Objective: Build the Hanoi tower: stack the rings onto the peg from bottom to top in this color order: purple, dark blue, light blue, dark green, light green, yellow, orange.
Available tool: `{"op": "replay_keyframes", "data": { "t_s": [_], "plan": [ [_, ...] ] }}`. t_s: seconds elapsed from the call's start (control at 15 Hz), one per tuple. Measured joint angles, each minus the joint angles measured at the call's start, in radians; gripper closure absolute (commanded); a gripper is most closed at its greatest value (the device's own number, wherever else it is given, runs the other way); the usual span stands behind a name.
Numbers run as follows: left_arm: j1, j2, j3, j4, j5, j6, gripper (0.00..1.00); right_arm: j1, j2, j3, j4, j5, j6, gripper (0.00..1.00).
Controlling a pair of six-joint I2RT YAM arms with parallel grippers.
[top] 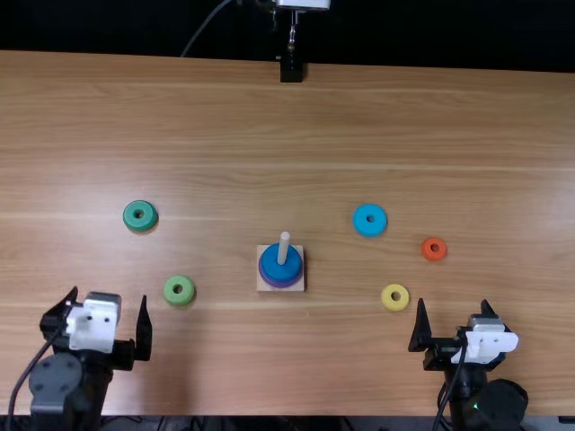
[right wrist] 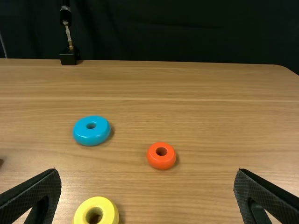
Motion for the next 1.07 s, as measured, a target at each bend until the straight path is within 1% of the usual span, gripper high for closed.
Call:
{"op": "replay_keyframes", "data": {
  "t_s": [0.13, 0.47, 0.6, 0.67, 0.8, 0.93, 1.07],
  "plan": [
    [0.0, -0.079, -0.058, -0.001, 0.0, 0.001, 0.0, 0.0, 0.0, 0.0, 0.0, 0.0, 0.0, 0.0],
    [0.0, -0.195, -0.179, -0.008, -0.002, 0.001, 0.0, 0.0, 0.0, 0.0, 0.0, 0.0, 0.0, 0.0],
    [0.0, -0.238, -0.185, 0.009, -0.005, -0.002, 0.0, 0.0, 0.0, 0.0, 0.0, 0.0, 0.0, 0.0],
    [0.0, -0.24, -0.187, 0.015, -0.005, -0.014, 0.0, 0.0, 0.0, 0.0, 0.0, 0.0, 0.0, 0.0],
    [0.0, -0.24, -0.199, 0.03, -0.005, -0.054, 0.0, 0.0, 0.0, 0.0, 0.0, 0.0, 0.0, 0.0],
    [0.0, -0.24, -0.199, 0.031, -0.017, -0.088, 0.0, 0.0, 0.0, 0.0, -0.001, 0.0, 0.0, 0.0],
    [0.0, -0.24, -0.199, 0.031, -0.024, -0.106, 0.0, 0.0, 0.0, 0.0, 0.0, 0.0, 0.0, 0.0]
  ]
}}
